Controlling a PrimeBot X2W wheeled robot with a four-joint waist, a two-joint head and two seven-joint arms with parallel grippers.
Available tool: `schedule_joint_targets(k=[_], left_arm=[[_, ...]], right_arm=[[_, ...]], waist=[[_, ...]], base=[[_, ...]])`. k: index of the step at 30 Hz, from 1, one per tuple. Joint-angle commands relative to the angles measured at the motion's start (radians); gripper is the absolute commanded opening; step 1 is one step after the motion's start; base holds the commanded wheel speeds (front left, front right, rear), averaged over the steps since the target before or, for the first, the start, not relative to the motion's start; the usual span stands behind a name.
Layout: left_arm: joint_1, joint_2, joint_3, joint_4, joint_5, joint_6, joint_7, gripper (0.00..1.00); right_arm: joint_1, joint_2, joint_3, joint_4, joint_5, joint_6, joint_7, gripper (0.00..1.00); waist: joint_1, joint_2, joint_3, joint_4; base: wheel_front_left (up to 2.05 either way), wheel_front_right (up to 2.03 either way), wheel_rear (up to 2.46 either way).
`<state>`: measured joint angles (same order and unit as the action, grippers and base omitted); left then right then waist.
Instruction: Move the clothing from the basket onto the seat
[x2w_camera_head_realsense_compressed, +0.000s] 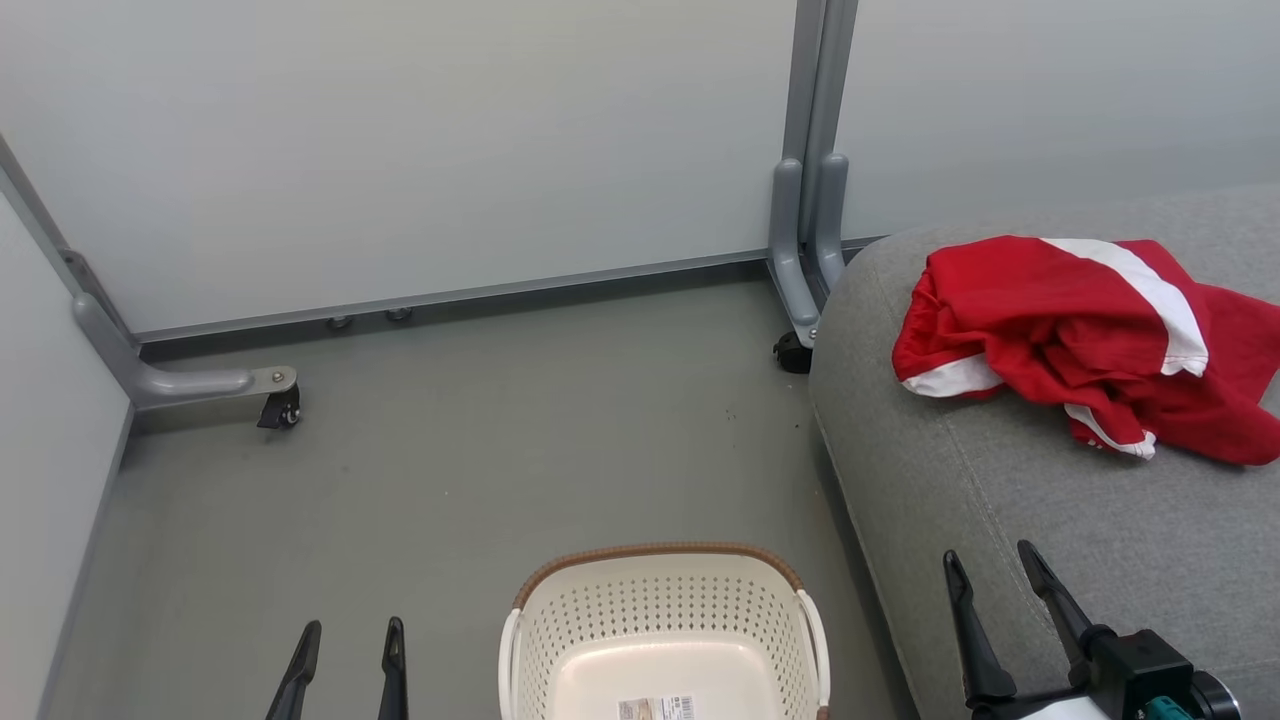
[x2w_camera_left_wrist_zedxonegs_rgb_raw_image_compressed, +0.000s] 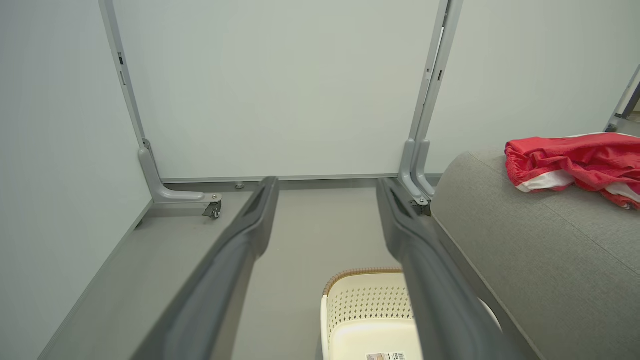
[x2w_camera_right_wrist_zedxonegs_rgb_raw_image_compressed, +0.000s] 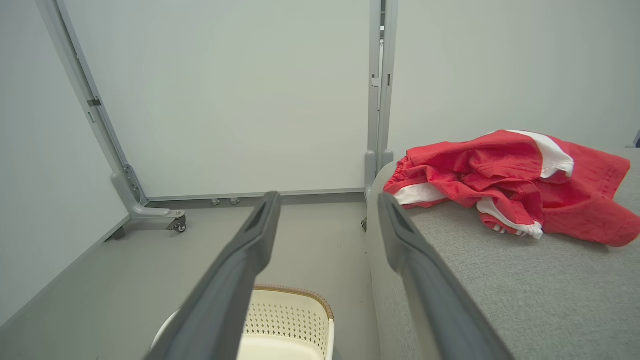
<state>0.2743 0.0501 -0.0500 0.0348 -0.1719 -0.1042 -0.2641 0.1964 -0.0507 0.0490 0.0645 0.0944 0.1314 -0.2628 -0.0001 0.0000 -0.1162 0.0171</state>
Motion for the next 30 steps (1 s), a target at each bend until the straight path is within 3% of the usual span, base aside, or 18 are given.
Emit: schedule_joint_targets(k=[1, 10, 11, 15, 30], left_arm=[[0.011, 0.001, -0.002, 0.002, 0.007, -0.003, 0.000, 1.00], [0.008, 0.001, -0.006, 0.001, 0.040, 0.011, 0.000, 1.00], [0.001, 0.000, -0.011, 0.008, 0.027, 0.007, 0.000, 0.00], [0.002, -0.002, -0.016, 0.046, 0.027, 0.007, 0.000, 0.00], [-0.073, 0.010, 0.005, 0.077, -0.270, 0.001, 0.062, 0.00]], right_arm=[[0.009, 0.000, 0.000, 0.002, 0.004, -0.001, -0.003, 1.00], [0.025, 0.000, -0.010, 0.000, 0.023, -0.001, -0.003, 1.00], [0.014, 0.001, -0.008, 0.006, 0.018, 0.000, 0.000, 0.00], [0.027, 0.006, -0.005, 0.043, 0.018, 0.000, 0.002, 0.00], [-0.038, -0.010, -0.016, 0.066, 0.326, 0.000, 0.059, 0.00]], waist=[[0.0001, 0.0000, -0.003, 0.001], [0.0001, 0.0000, -0.009, 0.014], [0.0001, 0.0000, -0.009, 0.013], [0.0001, 0.0000, -0.009, 0.014], [0.0001, 0.0000, 0.006, 0.010]], base=[[0.00, 0.00, 0.00], [0.00, 0.00, 0.00], [0.00, 0.00, 0.00], [0.00, 0.00, 0.00], [0.00, 0.00, 0.00]])
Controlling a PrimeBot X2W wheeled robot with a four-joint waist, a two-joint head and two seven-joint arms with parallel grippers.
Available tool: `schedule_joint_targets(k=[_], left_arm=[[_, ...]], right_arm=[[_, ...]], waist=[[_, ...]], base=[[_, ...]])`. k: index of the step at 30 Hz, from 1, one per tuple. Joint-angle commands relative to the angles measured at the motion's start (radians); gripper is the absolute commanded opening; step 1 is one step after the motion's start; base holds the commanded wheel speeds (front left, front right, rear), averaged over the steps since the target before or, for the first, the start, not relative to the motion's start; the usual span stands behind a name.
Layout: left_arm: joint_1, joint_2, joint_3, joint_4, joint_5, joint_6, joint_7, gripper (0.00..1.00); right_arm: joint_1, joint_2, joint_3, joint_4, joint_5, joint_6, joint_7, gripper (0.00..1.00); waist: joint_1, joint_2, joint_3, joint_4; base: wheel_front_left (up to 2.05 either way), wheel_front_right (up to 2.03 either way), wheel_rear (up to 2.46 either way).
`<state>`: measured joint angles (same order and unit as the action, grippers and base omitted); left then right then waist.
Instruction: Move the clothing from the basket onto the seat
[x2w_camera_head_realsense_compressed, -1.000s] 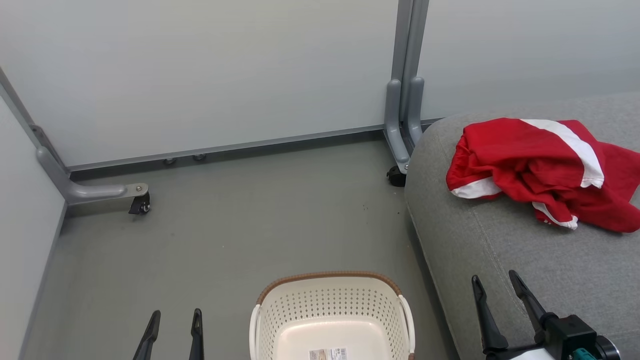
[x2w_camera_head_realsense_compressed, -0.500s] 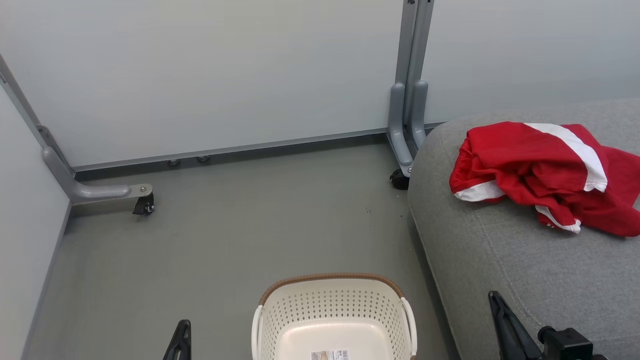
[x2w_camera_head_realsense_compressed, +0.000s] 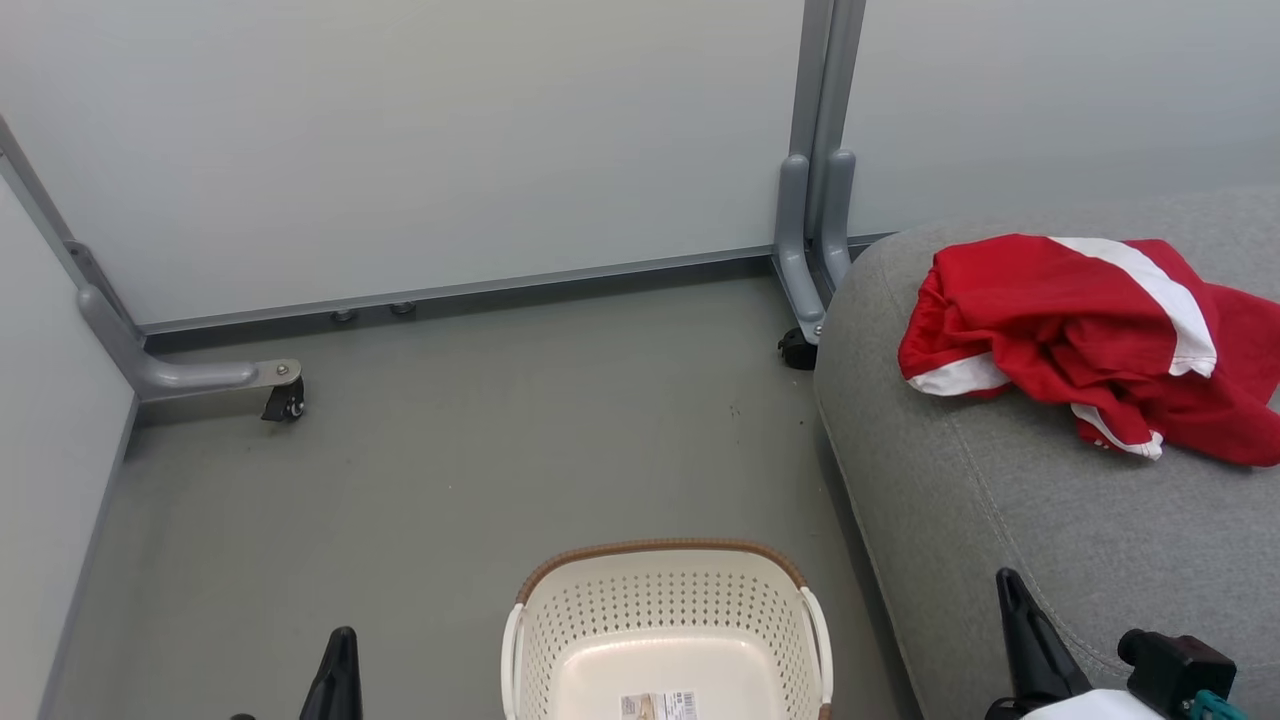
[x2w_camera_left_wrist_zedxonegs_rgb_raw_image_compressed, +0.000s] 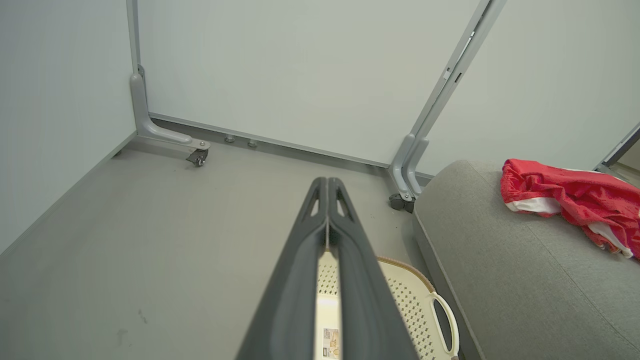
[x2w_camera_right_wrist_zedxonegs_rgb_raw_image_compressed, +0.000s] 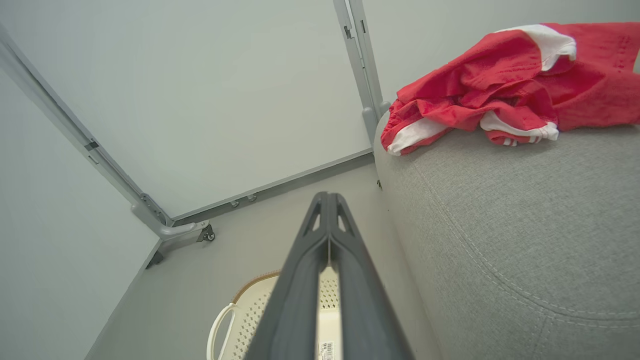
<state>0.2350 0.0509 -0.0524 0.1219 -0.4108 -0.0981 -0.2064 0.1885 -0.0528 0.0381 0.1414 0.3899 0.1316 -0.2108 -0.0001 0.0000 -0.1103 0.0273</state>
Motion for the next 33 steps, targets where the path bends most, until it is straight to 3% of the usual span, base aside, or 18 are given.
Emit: schedule_joint_targets(k=[1, 33], left_arm=[[-0.040, 0.010, 0.009, -0.008, -0.051, -0.006, 0.008, 0.00], [-0.166, 0.021, 0.053, 0.043, -0.529, -0.018, 0.118, 0.00]], right_arm=[[-0.035, -0.009, -0.006, -0.009, 0.052, 0.000, 0.010, 0.00], [-0.142, -0.024, -0.040, 0.033, 0.543, -0.001, 0.117, 0.00]], waist=[[0.0001, 0.0000, 0.002, 0.000], [0.0001, 0.0000, 0.034, -0.008]], base=[[0.00, 0.00, 0.00], [0.00, 0.00, 0.00]])
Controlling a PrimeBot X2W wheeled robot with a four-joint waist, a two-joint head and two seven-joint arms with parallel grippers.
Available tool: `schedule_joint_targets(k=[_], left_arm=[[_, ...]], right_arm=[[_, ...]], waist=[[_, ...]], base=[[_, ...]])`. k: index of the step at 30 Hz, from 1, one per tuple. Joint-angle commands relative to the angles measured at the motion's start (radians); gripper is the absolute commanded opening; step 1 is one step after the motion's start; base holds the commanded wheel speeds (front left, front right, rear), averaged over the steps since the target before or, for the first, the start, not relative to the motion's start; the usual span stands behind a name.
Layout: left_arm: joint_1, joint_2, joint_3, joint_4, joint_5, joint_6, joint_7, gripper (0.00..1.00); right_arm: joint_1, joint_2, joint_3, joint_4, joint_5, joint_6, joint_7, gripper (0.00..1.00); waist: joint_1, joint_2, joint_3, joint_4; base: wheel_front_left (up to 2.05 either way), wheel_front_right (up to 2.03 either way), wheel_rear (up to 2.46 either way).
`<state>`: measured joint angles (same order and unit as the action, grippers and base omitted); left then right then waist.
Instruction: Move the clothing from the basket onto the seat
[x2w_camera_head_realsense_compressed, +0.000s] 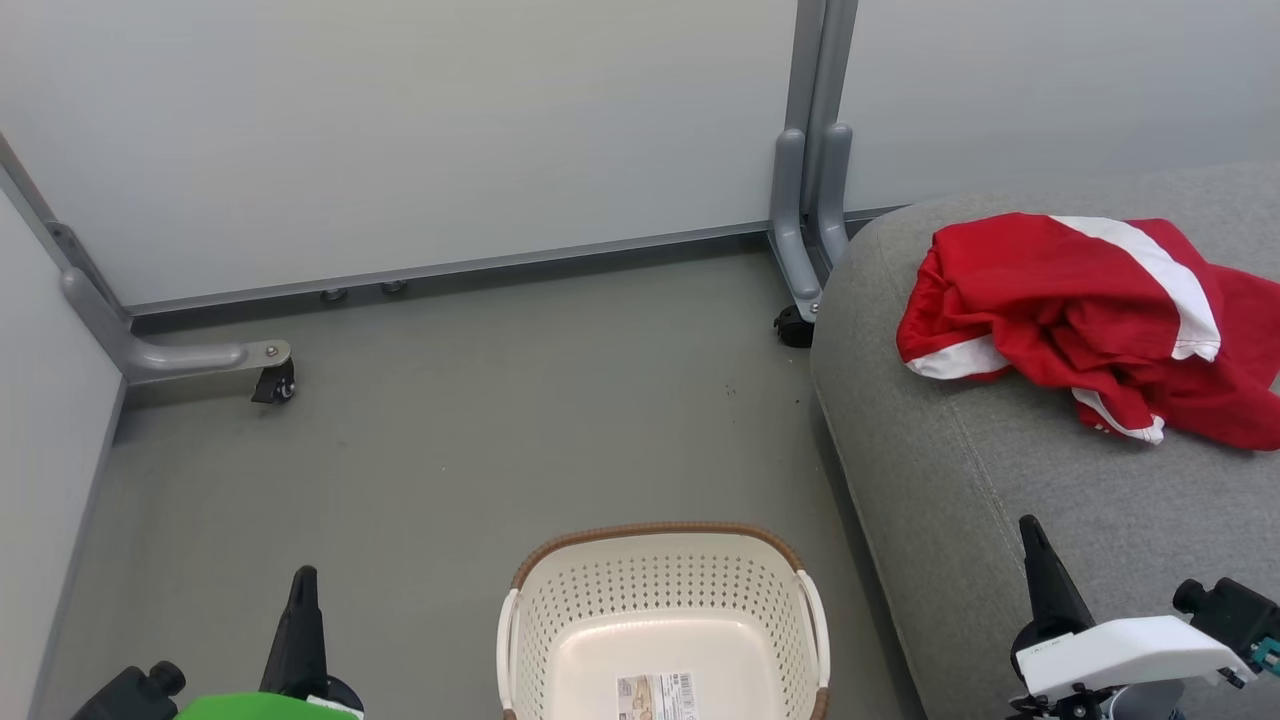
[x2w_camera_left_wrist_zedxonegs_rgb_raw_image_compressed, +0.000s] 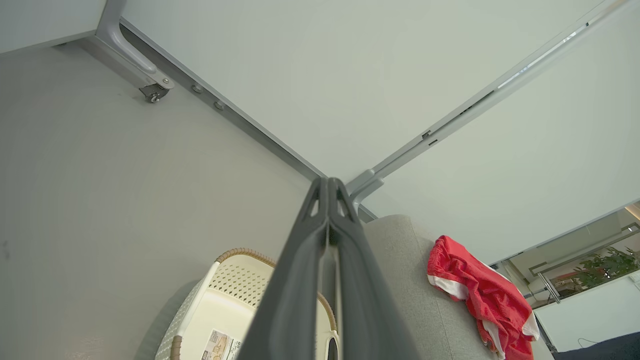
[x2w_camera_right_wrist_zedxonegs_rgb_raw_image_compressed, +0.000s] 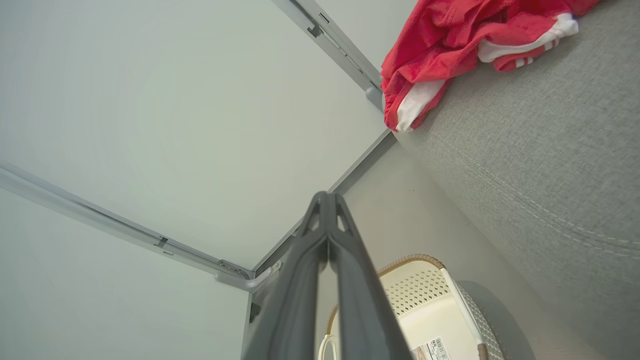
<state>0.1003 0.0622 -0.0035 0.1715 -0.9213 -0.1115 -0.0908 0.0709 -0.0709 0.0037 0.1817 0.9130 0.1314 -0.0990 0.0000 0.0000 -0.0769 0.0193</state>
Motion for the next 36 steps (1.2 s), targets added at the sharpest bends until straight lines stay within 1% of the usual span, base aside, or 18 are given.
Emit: schedule_joint_targets(k=[1, 8, 18, 36], left_arm=[[-0.035, 0.010, 0.006, -0.005, -0.032, -0.005, 0.006, 0.00], [-0.060, 0.011, 0.018, 0.005, -0.127, -0.007, 0.030, 0.00], [-0.089, 0.012, 0.030, 0.017, -0.236, -0.010, 0.057, 0.00], [-0.135, 0.011, 0.054, 0.037, -0.404, -0.014, 0.103, 0.00]], right_arm=[[-0.028, -0.006, -0.007, -0.006, 0.034, 0.000, 0.008, 0.00], [-0.050, -0.007, -0.015, 0.003, 0.131, 0.000, 0.031, 0.00], [-0.075, -0.008, -0.027, 0.014, 0.241, 0.000, 0.059, 0.00], [-0.113, -0.007, -0.047, 0.030, 0.415, 0.000, 0.105, 0.00]], waist=[[0.0000, 0.0000, 0.002, 0.000], [0.0000, 0.0000, 0.010, -0.002], [0.0000, 0.0000, 0.020, -0.005], [0.0000, 0.0000, 0.038, -0.009]], base=[[0.00, 0.00, 0.00], [0.00, 0.00, 0.00], [0.00, 0.00, 0.00], [0.00, 0.00, 0.00]])
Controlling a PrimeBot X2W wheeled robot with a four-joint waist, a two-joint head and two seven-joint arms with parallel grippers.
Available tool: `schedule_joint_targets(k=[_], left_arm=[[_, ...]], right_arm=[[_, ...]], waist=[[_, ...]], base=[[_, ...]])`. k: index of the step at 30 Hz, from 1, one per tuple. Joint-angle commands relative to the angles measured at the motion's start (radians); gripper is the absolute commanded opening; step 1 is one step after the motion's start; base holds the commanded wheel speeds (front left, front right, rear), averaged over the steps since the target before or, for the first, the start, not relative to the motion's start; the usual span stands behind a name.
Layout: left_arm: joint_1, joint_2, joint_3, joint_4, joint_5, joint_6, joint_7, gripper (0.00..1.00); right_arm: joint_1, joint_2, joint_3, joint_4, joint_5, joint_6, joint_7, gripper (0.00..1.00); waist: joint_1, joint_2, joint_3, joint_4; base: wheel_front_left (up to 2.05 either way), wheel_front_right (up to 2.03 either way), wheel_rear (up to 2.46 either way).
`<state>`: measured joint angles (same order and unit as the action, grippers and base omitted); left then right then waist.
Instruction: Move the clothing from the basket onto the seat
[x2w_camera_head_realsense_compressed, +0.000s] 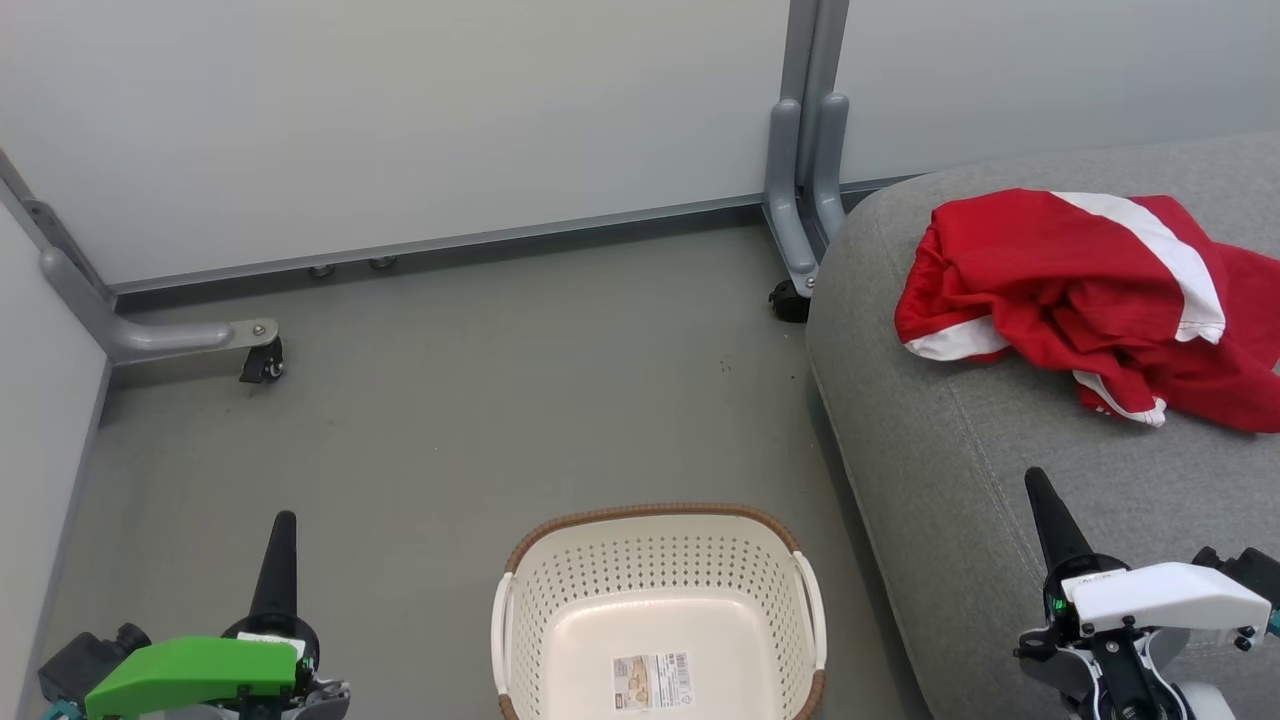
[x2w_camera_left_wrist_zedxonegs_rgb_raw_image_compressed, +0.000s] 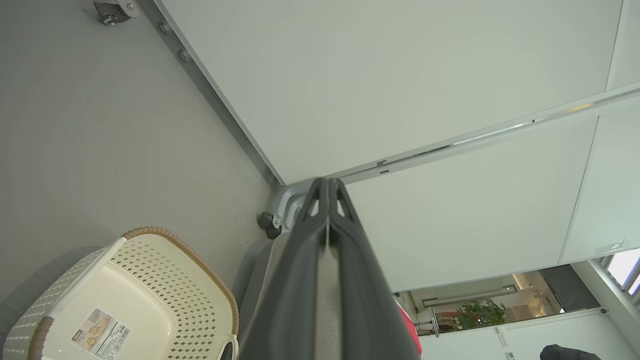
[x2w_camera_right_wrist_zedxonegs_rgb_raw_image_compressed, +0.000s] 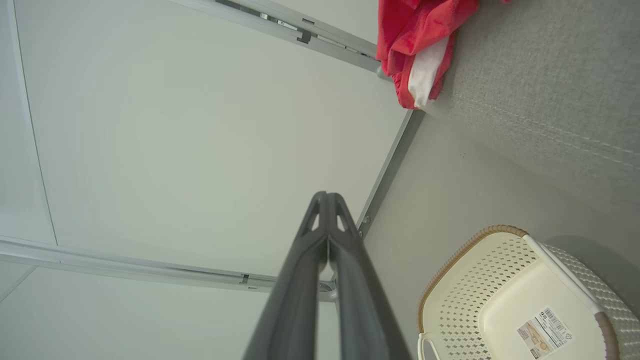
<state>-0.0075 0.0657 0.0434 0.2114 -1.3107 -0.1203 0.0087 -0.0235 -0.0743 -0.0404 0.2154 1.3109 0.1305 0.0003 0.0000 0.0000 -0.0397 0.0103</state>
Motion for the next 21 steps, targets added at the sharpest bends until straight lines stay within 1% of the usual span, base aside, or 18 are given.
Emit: schedule_joint_targets(k=[1, 21], left_arm=[[-0.029, 0.007, 0.008, -0.001, -0.026, -0.005, 0.007, 0.00], [-0.073, 0.005, 0.031, 0.017, -0.184, -0.010, 0.052, 0.00]], right_arm=[[-0.020, -0.004, -0.004, -0.002, 0.027, 0.001, 0.007, 0.00], [-0.056, -0.001, -0.026, 0.015, 0.189, 0.001, 0.053, 0.00]], waist=[[0.0000, 0.0000, 0.002, 0.000], [0.0000, 0.0000, 0.022, -0.005]], base=[[0.00, 0.00, 0.00], [0.00, 0.00, 0.00]])
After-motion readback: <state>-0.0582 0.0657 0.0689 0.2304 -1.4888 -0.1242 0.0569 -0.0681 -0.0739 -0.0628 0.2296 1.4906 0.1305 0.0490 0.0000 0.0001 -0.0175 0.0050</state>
